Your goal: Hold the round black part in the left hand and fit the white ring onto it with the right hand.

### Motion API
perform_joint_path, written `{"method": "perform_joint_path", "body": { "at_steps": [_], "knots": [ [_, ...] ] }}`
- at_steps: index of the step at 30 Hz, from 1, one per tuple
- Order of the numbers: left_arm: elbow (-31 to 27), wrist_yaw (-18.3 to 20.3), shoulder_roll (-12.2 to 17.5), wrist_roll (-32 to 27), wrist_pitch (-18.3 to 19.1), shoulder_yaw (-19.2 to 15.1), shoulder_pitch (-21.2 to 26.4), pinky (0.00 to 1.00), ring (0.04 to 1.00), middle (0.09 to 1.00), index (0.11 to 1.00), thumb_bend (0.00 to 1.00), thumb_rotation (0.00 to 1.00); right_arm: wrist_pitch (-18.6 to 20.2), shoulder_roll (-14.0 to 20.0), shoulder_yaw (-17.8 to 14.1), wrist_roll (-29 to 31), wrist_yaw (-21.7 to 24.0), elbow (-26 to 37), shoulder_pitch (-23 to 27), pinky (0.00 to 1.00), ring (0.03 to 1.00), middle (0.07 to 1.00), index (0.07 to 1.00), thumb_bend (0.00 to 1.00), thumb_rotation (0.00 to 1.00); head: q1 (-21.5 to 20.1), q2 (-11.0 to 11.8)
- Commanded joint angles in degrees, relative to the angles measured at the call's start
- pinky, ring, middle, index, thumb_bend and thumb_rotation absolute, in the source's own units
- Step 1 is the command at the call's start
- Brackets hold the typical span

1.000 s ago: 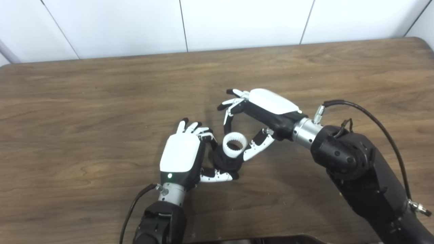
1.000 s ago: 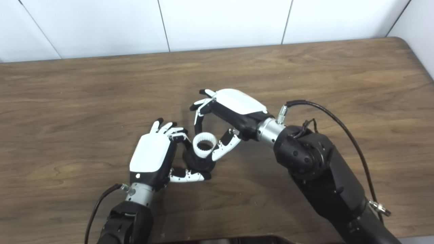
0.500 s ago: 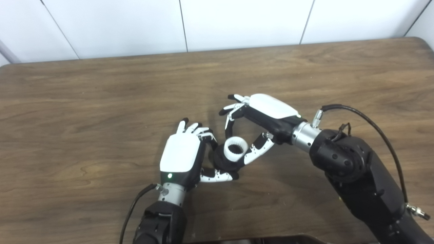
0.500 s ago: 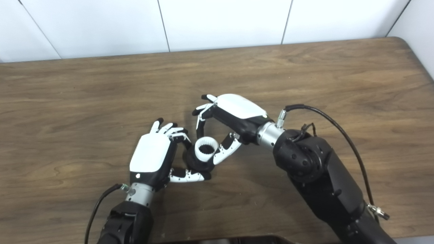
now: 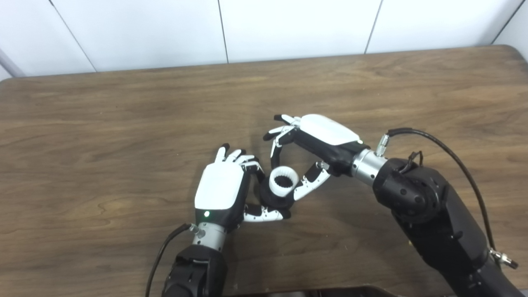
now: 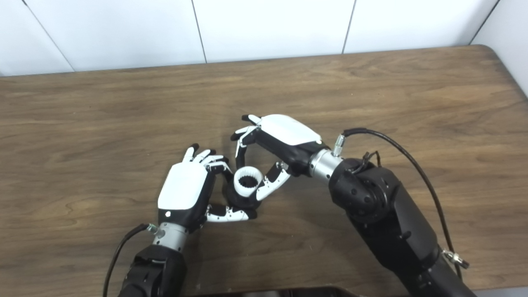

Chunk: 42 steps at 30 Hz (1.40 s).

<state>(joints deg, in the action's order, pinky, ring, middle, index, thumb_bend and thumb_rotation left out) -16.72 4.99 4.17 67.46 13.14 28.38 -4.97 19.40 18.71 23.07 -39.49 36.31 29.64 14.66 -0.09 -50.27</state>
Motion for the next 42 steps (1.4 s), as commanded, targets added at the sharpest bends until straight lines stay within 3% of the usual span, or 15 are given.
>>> {"method": "perform_joint_path", "body": {
  "at_steps": [1, 42],
  "knots": [
    [-0.1, 2.4, -0.2, 0.3, -0.2, 0.9, -0.6, 1.0, 0.888, 0.778, 0.484, 0.52, 0.06, -2.0, -0.4, -0.4, 0.0, -1.3, 0.7, 1.2, 1.0, 0.997, 0.849, 0.483, 0.52, 0.13, -0.1, 0.0],
    [-0.8, 4.0, -1.0, 1.2, -0.2, 0.8, -0.6, 1.0, 0.894, 0.78, 0.484, 0.52, 0.05, -1.9, -0.8, -0.3, -1.2, 0.0, -1.0, 1.8, 1.0, 0.995, 0.847, 0.483, 0.52, 0.14, -0.1, -0.5]
  ]
}}
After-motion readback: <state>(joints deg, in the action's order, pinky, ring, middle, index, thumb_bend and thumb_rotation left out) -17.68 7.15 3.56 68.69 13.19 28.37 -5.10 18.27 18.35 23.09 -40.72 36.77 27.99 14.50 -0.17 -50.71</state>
